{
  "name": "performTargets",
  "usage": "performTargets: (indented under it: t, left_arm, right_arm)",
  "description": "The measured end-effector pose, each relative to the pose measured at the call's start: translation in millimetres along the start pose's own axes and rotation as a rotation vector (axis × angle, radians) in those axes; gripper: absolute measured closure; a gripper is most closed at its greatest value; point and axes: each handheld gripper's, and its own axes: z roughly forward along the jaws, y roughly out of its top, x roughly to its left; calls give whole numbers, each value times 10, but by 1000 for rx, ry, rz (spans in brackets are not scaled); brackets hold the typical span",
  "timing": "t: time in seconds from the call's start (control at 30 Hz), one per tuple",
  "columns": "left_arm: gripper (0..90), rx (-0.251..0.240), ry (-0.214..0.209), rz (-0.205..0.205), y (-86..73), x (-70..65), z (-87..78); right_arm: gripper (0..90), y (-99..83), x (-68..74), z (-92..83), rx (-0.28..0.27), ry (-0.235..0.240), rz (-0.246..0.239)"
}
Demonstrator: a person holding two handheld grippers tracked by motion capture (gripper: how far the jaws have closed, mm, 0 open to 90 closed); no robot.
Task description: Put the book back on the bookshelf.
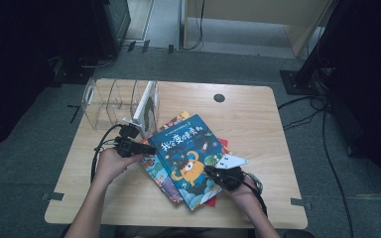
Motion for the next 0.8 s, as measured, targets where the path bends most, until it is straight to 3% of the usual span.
performTargets:
  t: [0.2, 0.47, 0.63, 0.8]
  left_arm:
    - [625, -37, -16, 6, -2, 14, 5]
    - [615, -10, -15, 35, 4, 14, 80]
    - [608, -28, -32, 35, 3, 24, 85]
    - [634, -33, -30, 39, 4, 20, 80]
  right_arm:
    - [900, -62, -8, -85, 3, -21, 6]
    - [882, -179, -67, -239, 1, -78, 47]
    - [855, -250, -145, -336, 1, -112, 86]
    - [900, -317, -140, -431, 9, -141, 113]
